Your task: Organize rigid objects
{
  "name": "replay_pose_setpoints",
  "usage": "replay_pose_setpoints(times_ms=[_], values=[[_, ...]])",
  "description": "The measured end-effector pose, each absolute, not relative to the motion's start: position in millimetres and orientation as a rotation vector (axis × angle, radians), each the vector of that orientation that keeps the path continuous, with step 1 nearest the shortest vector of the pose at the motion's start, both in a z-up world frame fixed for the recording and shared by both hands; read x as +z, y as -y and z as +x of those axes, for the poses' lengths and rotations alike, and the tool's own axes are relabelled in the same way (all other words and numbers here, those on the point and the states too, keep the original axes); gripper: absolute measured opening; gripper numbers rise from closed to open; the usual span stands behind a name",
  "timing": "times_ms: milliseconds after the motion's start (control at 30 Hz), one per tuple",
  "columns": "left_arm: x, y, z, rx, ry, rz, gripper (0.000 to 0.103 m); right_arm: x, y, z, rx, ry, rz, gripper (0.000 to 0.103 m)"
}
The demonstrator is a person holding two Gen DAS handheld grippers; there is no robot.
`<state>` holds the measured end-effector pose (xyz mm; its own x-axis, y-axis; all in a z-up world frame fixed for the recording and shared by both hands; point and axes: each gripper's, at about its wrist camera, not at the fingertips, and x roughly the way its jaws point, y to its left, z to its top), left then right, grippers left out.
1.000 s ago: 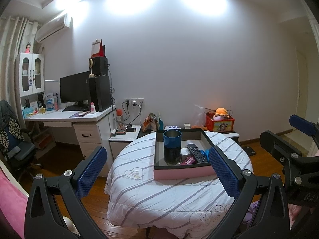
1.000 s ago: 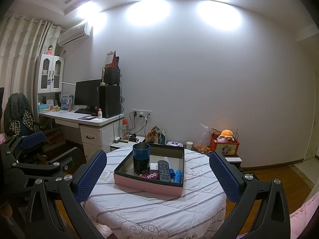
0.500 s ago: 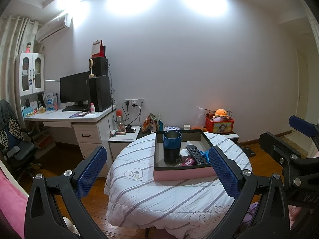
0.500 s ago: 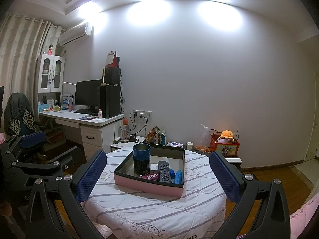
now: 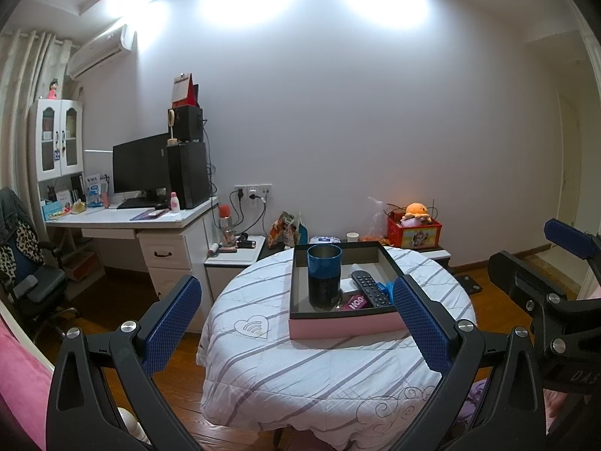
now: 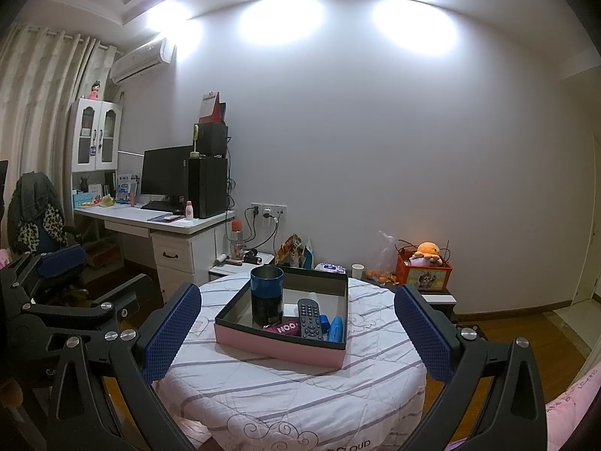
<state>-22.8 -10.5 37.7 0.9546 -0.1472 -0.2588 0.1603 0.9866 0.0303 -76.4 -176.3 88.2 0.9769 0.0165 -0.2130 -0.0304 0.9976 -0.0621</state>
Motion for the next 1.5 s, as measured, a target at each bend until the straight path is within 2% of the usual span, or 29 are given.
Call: replay_pose_setpoints(times_ms=[1500], values=[[34.2,8.0,-22.7,-0.149,-0.257,0.051,0.103,82.1,175.2,-71.7,0.027,-0.235,-0.070,0.103]])
